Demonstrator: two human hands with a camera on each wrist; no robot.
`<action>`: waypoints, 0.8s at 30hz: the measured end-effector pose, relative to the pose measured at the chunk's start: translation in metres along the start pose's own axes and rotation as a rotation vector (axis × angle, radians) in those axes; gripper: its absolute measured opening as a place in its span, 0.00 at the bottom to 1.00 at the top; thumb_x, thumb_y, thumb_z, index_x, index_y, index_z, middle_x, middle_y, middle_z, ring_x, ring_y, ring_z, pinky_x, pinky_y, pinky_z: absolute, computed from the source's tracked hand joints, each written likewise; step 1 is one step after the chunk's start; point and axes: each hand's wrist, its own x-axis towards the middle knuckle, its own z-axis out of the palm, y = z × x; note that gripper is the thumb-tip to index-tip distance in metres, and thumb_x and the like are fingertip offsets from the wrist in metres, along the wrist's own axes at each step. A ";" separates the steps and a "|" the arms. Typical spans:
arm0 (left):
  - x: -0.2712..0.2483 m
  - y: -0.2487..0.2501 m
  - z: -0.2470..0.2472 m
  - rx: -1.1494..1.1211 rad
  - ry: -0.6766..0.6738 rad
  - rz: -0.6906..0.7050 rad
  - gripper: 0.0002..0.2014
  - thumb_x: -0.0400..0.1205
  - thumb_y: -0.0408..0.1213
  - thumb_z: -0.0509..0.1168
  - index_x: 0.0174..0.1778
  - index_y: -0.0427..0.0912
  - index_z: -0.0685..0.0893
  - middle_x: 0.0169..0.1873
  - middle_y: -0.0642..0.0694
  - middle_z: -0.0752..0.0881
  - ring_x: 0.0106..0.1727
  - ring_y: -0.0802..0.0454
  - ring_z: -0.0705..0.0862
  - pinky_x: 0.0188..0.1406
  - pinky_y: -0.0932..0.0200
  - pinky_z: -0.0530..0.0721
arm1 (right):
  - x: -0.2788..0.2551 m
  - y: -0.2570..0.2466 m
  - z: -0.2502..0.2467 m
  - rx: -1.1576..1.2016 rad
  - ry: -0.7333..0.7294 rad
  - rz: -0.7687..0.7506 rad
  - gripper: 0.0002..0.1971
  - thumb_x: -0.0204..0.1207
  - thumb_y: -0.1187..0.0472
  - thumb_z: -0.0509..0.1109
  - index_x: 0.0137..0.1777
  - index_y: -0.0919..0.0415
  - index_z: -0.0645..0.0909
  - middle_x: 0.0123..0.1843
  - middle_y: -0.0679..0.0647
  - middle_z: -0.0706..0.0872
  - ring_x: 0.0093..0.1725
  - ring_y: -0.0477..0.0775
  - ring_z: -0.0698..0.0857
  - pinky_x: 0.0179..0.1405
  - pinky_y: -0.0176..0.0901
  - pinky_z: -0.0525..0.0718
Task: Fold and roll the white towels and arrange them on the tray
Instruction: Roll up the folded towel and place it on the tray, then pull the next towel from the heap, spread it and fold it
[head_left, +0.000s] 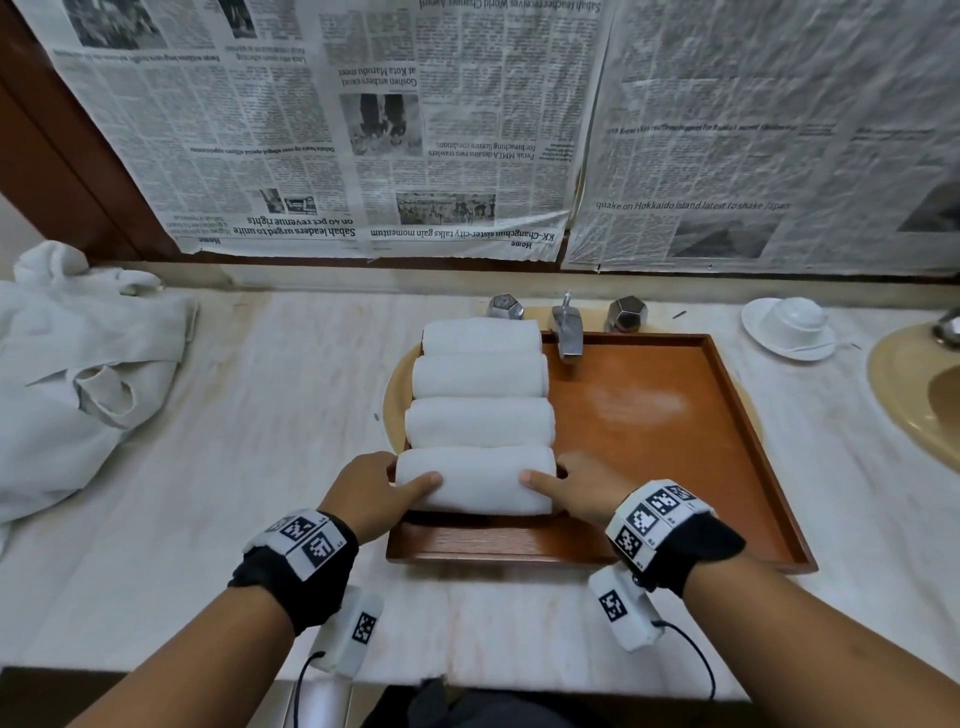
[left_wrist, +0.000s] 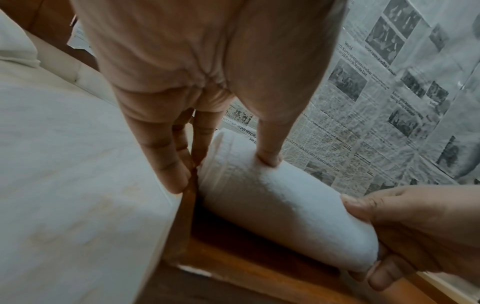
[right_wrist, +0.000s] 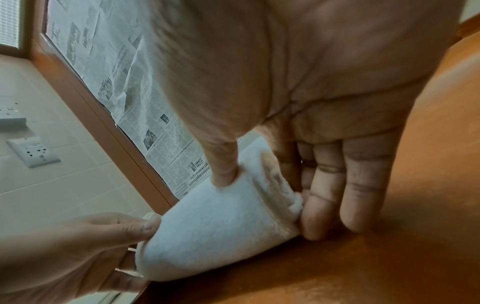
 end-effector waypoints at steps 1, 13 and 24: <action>0.000 -0.001 0.000 -0.005 -0.011 0.010 0.20 0.77 0.63 0.68 0.47 0.48 0.85 0.42 0.53 0.87 0.43 0.58 0.82 0.35 0.63 0.74 | -0.001 0.001 0.000 0.000 0.000 -0.007 0.24 0.76 0.31 0.65 0.55 0.50 0.84 0.48 0.48 0.90 0.47 0.51 0.88 0.57 0.52 0.86; -0.003 -0.014 -0.003 -0.051 -0.069 0.098 0.30 0.68 0.72 0.66 0.59 0.57 0.86 0.52 0.57 0.88 0.48 0.60 0.86 0.53 0.53 0.86 | -0.018 -0.006 -0.020 -0.205 0.014 0.000 0.23 0.72 0.35 0.75 0.60 0.48 0.82 0.56 0.43 0.86 0.55 0.48 0.84 0.61 0.51 0.84; -0.009 -0.039 -0.034 -0.054 -0.083 0.047 0.45 0.73 0.64 0.72 0.83 0.47 0.66 0.65 0.53 0.78 0.51 0.60 0.84 0.56 0.60 0.81 | -0.022 -0.107 -0.019 -0.518 0.037 -0.048 0.27 0.67 0.34 0.78 0.59 0.46 0.74 0.55 0.45 0.77 0.53 0.48 0.79 0.50 0.45 0.81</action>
